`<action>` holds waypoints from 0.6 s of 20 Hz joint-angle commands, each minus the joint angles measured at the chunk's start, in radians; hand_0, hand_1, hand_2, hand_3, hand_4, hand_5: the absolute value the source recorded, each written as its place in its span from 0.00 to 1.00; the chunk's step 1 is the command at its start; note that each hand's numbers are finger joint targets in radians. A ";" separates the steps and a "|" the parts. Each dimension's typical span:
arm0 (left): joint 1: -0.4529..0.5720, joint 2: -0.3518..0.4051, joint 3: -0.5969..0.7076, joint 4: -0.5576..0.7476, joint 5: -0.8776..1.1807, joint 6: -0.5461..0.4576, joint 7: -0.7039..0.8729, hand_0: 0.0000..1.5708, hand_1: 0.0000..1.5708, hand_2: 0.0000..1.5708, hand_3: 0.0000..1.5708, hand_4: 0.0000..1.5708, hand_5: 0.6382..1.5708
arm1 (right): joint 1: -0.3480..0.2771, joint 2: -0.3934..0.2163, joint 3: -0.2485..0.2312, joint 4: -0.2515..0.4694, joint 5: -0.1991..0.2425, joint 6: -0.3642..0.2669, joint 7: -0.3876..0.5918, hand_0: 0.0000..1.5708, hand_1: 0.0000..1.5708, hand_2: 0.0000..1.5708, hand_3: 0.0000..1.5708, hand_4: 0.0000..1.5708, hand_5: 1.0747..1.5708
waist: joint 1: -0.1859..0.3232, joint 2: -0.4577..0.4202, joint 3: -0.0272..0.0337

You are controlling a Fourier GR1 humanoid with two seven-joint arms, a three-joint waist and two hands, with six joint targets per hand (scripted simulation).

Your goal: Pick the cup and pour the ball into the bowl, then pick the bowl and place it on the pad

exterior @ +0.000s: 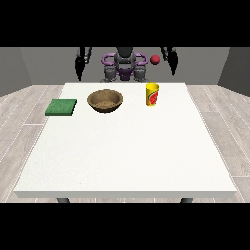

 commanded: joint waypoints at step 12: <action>0.192 -0.084 -0.061 -0.269 0.144 -0.003 0.258 0.00 0.00 0.00 0.00 0.00 0.98 | 0.174 0.018 -0.027 -0.296 -0.224 0.057 0.282 0.00 0.00 0.00 0.00 0.33 1.00 | -0.001 -0.423 -0.0293</action>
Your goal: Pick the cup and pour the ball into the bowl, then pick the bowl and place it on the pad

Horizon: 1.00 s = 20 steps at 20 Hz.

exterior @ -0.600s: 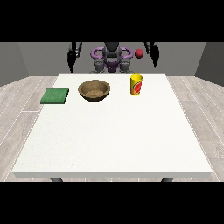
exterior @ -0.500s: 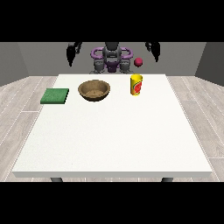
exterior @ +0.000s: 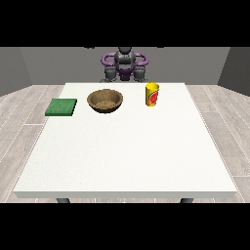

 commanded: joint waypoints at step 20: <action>-0.033 -0.082 -0.159 0.141 -0.199 0.163 -0.508 0.00 0.00 0.00 0.00 0.00 0.92 | 0.014 -0.049 -0.134 -0.034 -0.154 0.196 -0.257 0.00 0.00 0.00 0.00 0.22 1.00 | -0.069 0.415 -0.0036</action>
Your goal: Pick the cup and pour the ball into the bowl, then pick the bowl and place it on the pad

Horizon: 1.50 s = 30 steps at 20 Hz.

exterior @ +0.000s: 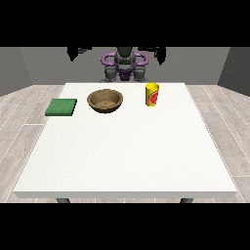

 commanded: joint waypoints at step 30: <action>-0.481 0.025 0.271 0.967 -0.131 0.315 -0.693 0.83 0.83 1.00 1.00 0.73 0.99 | -0.186 -0.195 -0.221 0.366 -0.103 0.318 -0.316 0.00 0.00 0.00 0.00 0.14 1.00 | -0.159 0.282 -0.0008</action>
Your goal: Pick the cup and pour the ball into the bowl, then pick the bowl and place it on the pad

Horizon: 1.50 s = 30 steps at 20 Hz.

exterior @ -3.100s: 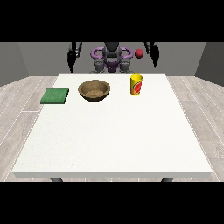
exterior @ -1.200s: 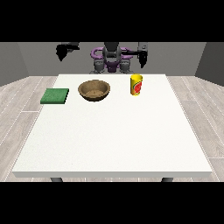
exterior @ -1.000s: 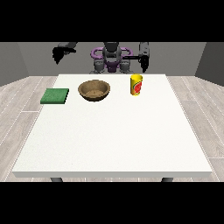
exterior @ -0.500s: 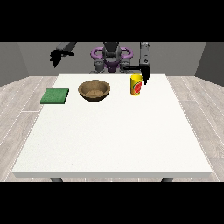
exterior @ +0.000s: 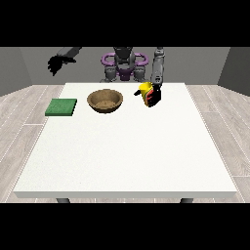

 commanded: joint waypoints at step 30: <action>-0.527 -0.025 -0.570 0.312 -1.104 0.188 1.142 0.50 0.50 1.00 0.79 0.69 1.00 | -0.072 -0.157 -0.122 0.345 -0.049 0.018 0.146 0.00 0.00 0.00 0.00 0.41 0.99 | 0.139 -0.320 0.0016</action>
